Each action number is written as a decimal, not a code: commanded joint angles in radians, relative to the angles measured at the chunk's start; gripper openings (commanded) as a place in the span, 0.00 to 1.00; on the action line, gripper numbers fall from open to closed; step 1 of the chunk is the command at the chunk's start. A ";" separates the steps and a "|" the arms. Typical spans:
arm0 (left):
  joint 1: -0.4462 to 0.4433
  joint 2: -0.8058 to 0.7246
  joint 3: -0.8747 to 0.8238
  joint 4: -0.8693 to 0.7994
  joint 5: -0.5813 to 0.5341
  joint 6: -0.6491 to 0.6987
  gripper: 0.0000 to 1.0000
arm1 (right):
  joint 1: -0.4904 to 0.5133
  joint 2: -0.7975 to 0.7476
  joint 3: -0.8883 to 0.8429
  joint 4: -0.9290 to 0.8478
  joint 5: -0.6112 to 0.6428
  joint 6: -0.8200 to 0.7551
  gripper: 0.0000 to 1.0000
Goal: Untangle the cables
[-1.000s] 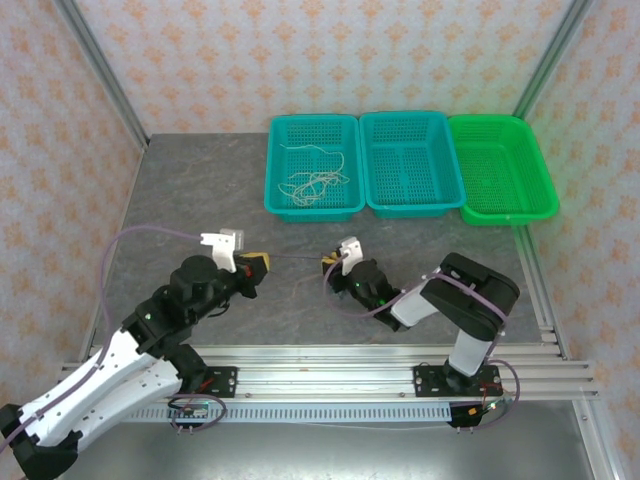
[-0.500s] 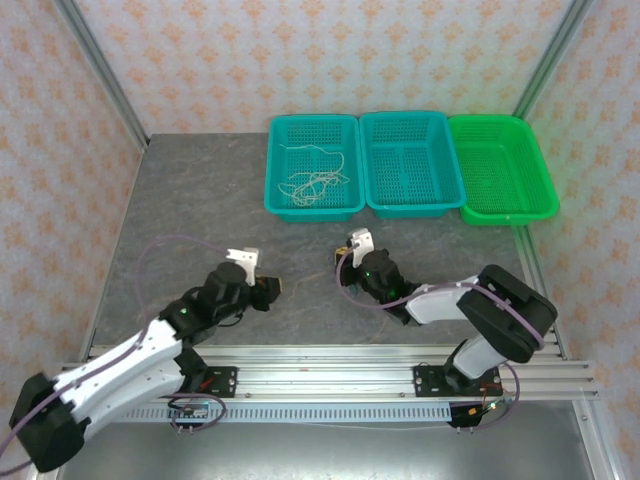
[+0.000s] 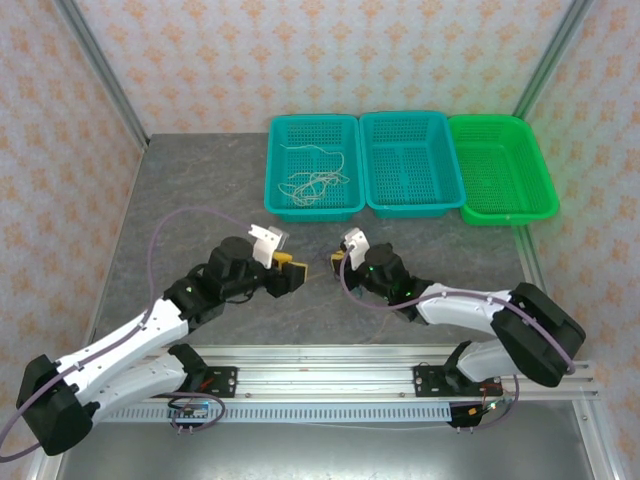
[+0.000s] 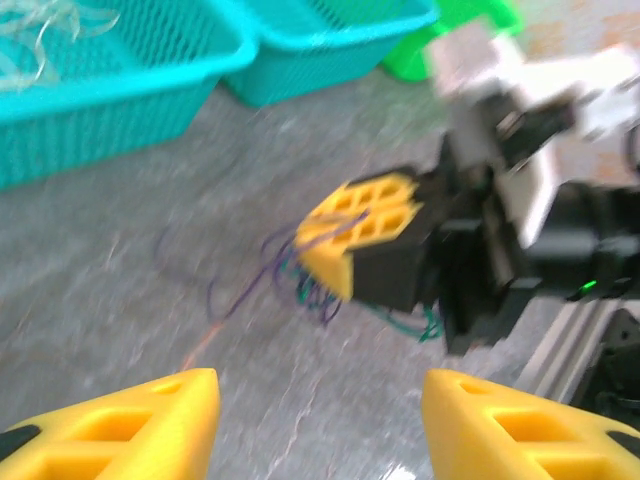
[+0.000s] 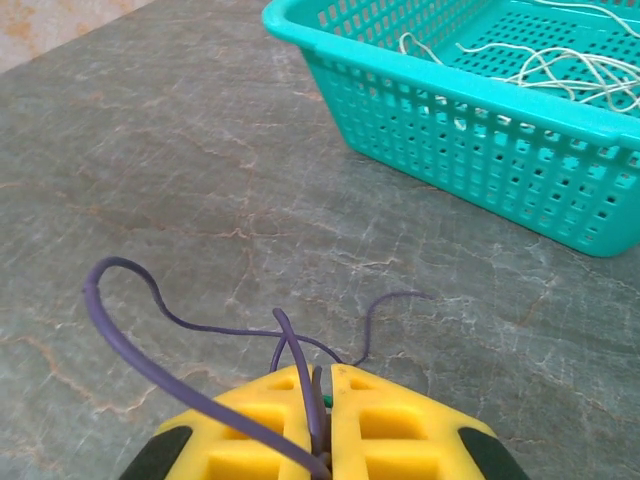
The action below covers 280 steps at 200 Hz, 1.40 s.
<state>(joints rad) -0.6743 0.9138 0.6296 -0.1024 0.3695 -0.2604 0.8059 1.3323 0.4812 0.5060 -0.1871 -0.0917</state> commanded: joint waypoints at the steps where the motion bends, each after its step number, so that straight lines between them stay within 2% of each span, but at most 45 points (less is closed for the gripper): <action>1: -0.008 0.062 0.022 0.044 0.110 0.088 0.56 | -0.001 -0.052 0.011 -0.044 -0.063 -0.029 0.00; 23: -0.008 0.141 0.051 0.131 0.235 0.090 0.56 | -0.001 -0.081 0.008 -0.065 -0.129 -0.027 0.00; 38: -0.008 0.222 0.105 0.133 0.322 0.092 0.57 | -0.002 -0.101 0.011 -0.085 -0.169 -0.011 0.00; 61: -0.009 0.305 0.151 0.118 0.319 0.100 0.56 | -0.004 -0.117 0.025 -0.123 -0.236 0.000 0.00; 70: -0.008 0.310 0.147 0.136 0.293 0.092 0.47 | -0.004 -0.119 0.029 -0.137 -0.248 0.008 0.00; 88: -0.008 0.301 0.137 0.160 0.236 0.074 0.17 | -0.004 -0.123 0.030 -0.151 -0.229 0.021 0.00; 97: -0.008 0.294 0.140 0.154 0.205 0.066 0.07 | -0.005 -0.124 0.027 -0.157 -0.212 0.026 0.00; 133: -0.010 0.267 0.128 0.130 0.180 0.070 0.00 | -0.005 -0.125 0.013 -0.142 -0.180 0.035 0.00; 156: -0.009 0.254 0.119 0.125 0.173 0.072 0.00 | -0.005 -0.123 0.010 -0.129 -0.174 0.034 0.00; 164: -0.008 0.251 0.117 0.122 0.174 0.076 0.07 | -0.006 -0.124 0.007 -0.122 -0.176 0.033 0.00; 182: -0.009 0.250 0.117 0.111 0.184 0.096 0.36 | -0.006 -0.127 0.007 -0.119 -0.184 0.035 0.00; 200: -0.011 0.259 0.127 0.078 0.205 0.153 0.51 | -0.008 -0.129 0.004 -0.118 -0.197 0.033 0.00; 221: -0.014 0.292 0.144 0.038 0.224 0.197 0.56 | -0.010 -0.131 0.001 -0.125 -0.199 0.026 0.00; 261: -0.016 0.348 0.147 0.135 0.243 0.165 0.62 | -0.010 -0.126 0.006 -0.123 -0.250 0.032 0.00; 273: -0.018 0.367 0.158 0.149 0.238 0.170 0.62 | -0.010 -0.125 0.006 -0.118 -0.260 0.034 0.00; 280: -0.017 0.377 0.163 0.155 0.236 0.172 0.57 | -0.010 -0.125 0.007 -0.116 -0.261 0.036 0.00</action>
<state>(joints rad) -0.6872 1.2613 0.7517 -0.0059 0.5953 -0.1059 0.8013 1.2255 0.4824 0.3550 -0.4095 -0.0654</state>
